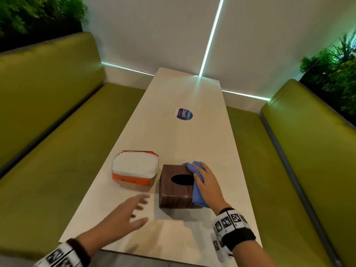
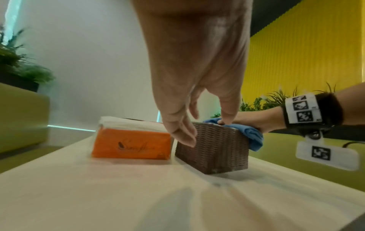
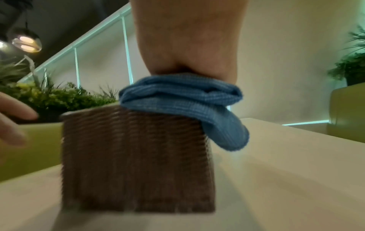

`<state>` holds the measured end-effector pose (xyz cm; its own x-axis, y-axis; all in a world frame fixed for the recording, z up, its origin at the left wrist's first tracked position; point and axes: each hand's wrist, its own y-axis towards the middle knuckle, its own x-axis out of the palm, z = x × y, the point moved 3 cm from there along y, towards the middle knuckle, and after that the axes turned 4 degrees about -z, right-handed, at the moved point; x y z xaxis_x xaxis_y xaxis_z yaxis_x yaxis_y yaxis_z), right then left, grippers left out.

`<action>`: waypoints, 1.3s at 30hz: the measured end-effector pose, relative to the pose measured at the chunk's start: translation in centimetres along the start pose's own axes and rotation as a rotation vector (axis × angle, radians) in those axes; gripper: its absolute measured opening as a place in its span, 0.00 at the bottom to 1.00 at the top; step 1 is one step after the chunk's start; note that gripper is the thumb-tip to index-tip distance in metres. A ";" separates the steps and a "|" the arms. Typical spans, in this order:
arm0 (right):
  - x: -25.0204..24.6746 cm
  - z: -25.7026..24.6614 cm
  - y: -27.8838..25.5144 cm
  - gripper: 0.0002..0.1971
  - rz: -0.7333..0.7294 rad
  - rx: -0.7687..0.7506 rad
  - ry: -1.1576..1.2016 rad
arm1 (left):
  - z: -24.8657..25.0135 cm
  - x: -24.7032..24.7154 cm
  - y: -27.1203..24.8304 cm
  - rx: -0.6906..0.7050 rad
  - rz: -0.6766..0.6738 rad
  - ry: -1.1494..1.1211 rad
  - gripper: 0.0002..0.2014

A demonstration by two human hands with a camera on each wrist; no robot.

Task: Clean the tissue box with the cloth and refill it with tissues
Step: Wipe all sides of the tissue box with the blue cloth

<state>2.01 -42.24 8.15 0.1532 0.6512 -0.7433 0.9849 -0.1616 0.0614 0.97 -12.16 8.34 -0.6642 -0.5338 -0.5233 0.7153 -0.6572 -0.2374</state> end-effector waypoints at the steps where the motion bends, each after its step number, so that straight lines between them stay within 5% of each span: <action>1: -0.5 -0.2 -0.3 0.17 0.003 -0.011 0.063 | 0.4 0.1 0.8 0.014 0.008 -0.009 0.33; 7: -4.5 -2.3 -0.5 0.12 0.209 0.023 0.318 | 0.2 2.1 5.6 0.028 -0.034 -0.058 0.66; 9: -3.7 -1.9 -0.6 0.13 0.212 0.002 0.180 | 0.1 2.6 6.3 0.015 -0.038 -0.091 0.72; 11: -1.6 -0.9 -1.1 0.16 0.115 0.009 -0.156 | 0.5 3.0 6.9 0.047 -0.033 -0.149 0.71; 14: -0.3 -0.8 -2.1 0.19 0.119 0.098 -0.341 | 0.7 3.2 7.7 0.095 0.026 -0.141 0.67; 17: 1.4 -3.3 -3.4 0.21 0.136 -0.026 -0.362 | 0.6 3.3 8.3 0.117 0.035 -0.082 0.70; 22: 4.2 -5.1 -5.0 0.26 -0.176 -0.264 -0.255 | 0.2 3.9 8.7 0.197 0.049 -0.117 0.63; 28: 1.1 -3.8 -1.4 0.20 0.036 0.115 -0.374 | 0.0 5.1 9.1 0.184 0.103 -0.163 0.62; 34: 5.5 -7.7 -4.0 0.26 -0.166 -0.211 -0.327 | -0.4 5.2 9.8 0.206 0.096 -0.143 0.63; 39: 2.2 -4.7 -1.2 0.20 -0.001 0.051 -0.289 | -0.1 5.0 10.0 0.149 0.122 -0.149 0.64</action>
<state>1.50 -37.14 9.60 0.1160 0.4146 -0.9026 0.9786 -0.2033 0.0324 4.89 -21.34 3.24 -0.6071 -0.6797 -0.4116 0.7599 -0.6480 -0.0509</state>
